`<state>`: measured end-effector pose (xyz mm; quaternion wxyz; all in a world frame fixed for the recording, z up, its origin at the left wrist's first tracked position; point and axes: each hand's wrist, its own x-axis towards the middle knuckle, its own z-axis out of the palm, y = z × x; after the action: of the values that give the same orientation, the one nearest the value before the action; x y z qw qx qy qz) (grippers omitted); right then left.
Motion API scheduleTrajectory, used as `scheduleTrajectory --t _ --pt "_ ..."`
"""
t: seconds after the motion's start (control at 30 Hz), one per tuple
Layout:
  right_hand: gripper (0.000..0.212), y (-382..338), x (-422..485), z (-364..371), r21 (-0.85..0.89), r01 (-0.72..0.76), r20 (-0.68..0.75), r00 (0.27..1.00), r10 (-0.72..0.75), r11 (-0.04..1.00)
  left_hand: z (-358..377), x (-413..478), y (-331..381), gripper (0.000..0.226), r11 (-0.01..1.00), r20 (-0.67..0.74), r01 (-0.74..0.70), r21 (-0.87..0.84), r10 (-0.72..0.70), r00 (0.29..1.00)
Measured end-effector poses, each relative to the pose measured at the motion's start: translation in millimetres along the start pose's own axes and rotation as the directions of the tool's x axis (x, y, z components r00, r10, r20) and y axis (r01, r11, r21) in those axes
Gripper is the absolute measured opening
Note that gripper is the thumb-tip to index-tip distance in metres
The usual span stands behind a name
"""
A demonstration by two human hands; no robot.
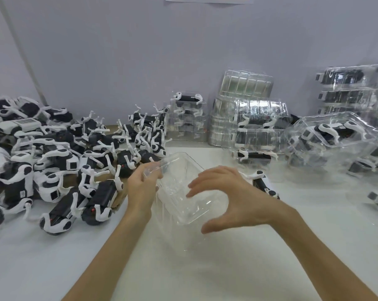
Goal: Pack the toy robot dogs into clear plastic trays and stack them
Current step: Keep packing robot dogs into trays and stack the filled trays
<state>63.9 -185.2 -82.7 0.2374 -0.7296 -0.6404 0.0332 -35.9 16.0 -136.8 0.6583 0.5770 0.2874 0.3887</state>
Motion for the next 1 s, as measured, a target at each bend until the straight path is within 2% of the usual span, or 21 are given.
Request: scheduleTrajectory --t 0.07,0.13,0.2,0.27,0.33,0.4,0.5,0.57,0.63,0.7,0.77,0.83,0.87,0.9,0.93,1.0 --pt "0.046 2 5 14 -0.121 -0.007 -0.009 1.0 0.006 0.993 -3 3 -2 0.019 1.0 0.014 -0.015 0.022 0.015 1.0" --pt "0.034 1 5 26 -0.098 -0.019 -0.122 0.992 0.007 0.995 -6 7 0 0.021 0.998 -0.008 -0.057 0.029 0.057 0.998" --pt "0.028 2 5 33 -0.034 -0.009 -0.334 0.943 -0.003 0.999 -11 12 6 0.023 0.988 -0.054 -0.036 -0.151 0.028 0.998" --pt "0.023 1 5 36 0.139 -0.021 -0.556 0.826 0.096 0.99 -12 12 12 0.018 0.929 -0.027 0.059 -0.366 -0.074 0.997" --pt "0.025 0 5 34 0.397 -0.011 -0.658 0.694 0.293 0.918 -9 5 14 0.021 0.938 0.109 0.122 -0.324 -0.091 0.99" --pt "0.027 -2 5 32 0.59 0.031 -0.647 0.615 0.45 0.807 -1 -8 15 0.026 0.985 0.331 0.077 -0.153 -0.023 0.943" --pt "0.026 -2 5 32 0.717 0.062 -0.596 0.571 0.564 0.695 11 -30 12 0.034 0.988 0.632 -0.147 0.035 0.092 0.769" --pt "0.029 -2 6 33 0.762 0.075 -0.562 0.571 0.599 0.643 20 -40 4 0.037 0.94 0.712 -0.322 0.118 0.146 0.687" --pt "0.035 -2 8 35 0.813 0.097 -0.518 0.571 0.637 0.574 24 -44 -4 0.038 0.843 0.686 -0.498 0.201 0.242 0.687" --pt "0.046 -3 10 35 0.873 0.124 -0.449 0.584 0.676 0.473 26 -44 -8 0.035 0.749 0.648 -0.616 0.244 0.346 0.678" --pt "0.056 -3 10 34 0.925 0.14 -0.358 0.635 0.684 0.354 25 -42 -10 0.028 0.712 0.611 -0.654 0.257 0.405 0.681" --pt "0.055 -2 8 32 0.95 0.177 -0.301 0.739 0.602 0.258 24 -40 -9 0.019 0.743 0.556 -0.632 0.221 0.436 0.708" --pt "0.053 -2 6 31 0.947 0.191 -0.305 0.787 0.536 0.257 24 -40 -8 0.016 0.774 0.531 -0.603 0.191 0.435 0.727" --pt "0.054 -2 4 30 0.931 0.187 -0.323 0.822 0.469 0.313 24 -39 -5 0.016 0.814 0.51 -0.557 0.161 0.415 0.754" --pt "0.057 -3 1 29 0.893 0.157 -0.344 0.842 0.416 0.421 24 -39 -2 0.017 0.86 0.492 -0.496 0.123 0.381 0.783" --pt "0.065 -3 -2 29 0.723 0.047 -0.389 0.852 0.349 0.69 22 -38 6 0.013 0.94 0.482 -0.342 -0.023 0.31 0.82"
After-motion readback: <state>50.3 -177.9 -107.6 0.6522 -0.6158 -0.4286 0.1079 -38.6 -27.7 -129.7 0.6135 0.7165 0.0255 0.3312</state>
